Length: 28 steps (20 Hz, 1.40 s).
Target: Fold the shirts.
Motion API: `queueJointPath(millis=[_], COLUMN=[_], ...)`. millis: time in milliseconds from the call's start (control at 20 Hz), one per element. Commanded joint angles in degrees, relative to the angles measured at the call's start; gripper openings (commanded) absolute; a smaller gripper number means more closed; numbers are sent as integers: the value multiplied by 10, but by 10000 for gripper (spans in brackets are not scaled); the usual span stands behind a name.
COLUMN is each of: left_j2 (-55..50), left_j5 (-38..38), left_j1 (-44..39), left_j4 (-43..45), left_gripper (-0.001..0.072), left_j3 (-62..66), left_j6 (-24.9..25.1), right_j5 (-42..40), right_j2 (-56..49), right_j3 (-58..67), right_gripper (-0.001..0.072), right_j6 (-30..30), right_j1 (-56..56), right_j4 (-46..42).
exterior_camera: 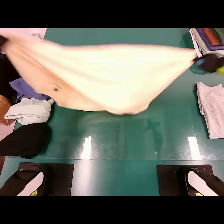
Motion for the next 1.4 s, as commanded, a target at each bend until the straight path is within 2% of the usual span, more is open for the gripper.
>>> queueJointPath(millis=[0,200,300,450,650,800,900,1000,1200,1350], left_j2=[12,12,12,4,-48,-138,-215,-296,-432,-467], left_j5=[-16,3,15,19,-7,-27,-27,-24,6,29], left_j1=[0,0,0,0,0,0,0,0,0,0], left_j4=[3,-20,-55,-63,-63,-63,-64,-66,-72,-71], left_gripper=[22,21,21,21,21,22,22,23,23,24], left_j3=[195,287,283,241,136,86,68,57,56,55], left_j6=[-26,-43,-43,-38,-7,-2,-1,2,7,6], right_j5=[40,80,116,155,216,241,241,214,121,119], right_j2=[93,139,132,85,-23,-111,-176,-236,-339,-395], right_j3=[131,228,284,355,388,335,283,238,216,270], right_gripper=[12,11,11,11,11,11,11,11,12,14], right_j6=[37,54,58,83,115,141,148,148,148,148], right_j1=[-31,-99,-145,-175,-127,-59,-13,16,41,47], right_j4=[-57,-71,-70,-70,-72,-157,-241,-282,-276,-275])
